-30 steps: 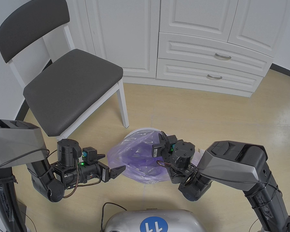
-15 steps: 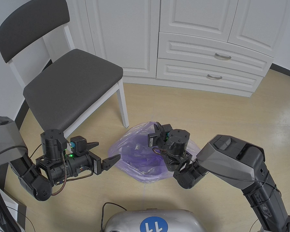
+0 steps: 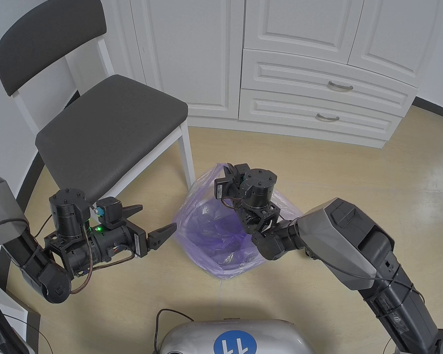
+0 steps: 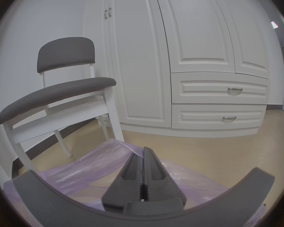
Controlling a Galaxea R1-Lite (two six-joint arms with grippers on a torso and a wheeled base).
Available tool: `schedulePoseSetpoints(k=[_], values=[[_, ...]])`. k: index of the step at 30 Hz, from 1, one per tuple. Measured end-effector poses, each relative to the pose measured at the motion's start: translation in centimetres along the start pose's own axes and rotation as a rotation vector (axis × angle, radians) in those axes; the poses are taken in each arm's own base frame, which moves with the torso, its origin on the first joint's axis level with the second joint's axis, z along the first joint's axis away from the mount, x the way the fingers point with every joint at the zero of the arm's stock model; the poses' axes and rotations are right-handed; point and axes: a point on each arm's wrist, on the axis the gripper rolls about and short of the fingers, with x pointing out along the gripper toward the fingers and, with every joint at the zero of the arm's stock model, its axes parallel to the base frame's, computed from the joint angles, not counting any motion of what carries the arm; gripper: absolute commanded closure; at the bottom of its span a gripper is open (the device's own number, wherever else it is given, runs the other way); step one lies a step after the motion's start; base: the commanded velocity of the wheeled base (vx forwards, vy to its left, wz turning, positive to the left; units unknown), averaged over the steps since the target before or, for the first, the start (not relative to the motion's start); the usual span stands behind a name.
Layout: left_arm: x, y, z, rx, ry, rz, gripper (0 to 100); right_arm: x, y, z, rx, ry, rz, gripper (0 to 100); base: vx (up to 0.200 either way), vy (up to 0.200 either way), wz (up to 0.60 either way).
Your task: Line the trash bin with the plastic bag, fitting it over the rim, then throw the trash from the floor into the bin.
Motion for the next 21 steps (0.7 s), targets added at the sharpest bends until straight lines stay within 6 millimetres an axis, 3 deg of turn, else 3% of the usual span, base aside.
schedulePoseSetpoints(k=[12, 13, 21], values=[[0.0, 0.3, 0.3, 0.002, -0.013, 0.012, 0, 1.1, -0.4, -3.9, -0.011, 0.021, 0.012, 100, 0.0, 0.0, 0.0], [0.0, 0.3, 0.3, 0.002, -0.013, 0.013, 0, 1.1, -0.4, -3.9, -0.009, 0.015, 0.008, 0, 0.0, 0.0, 0.0], [0.2, 0.4, -0.1, 0.011, 0.001, 0.011, 0, 1.2, -0.8, -4.0, -0.039, 0.006, -0.016, 0, 0.0, 0.0, 0.0]])
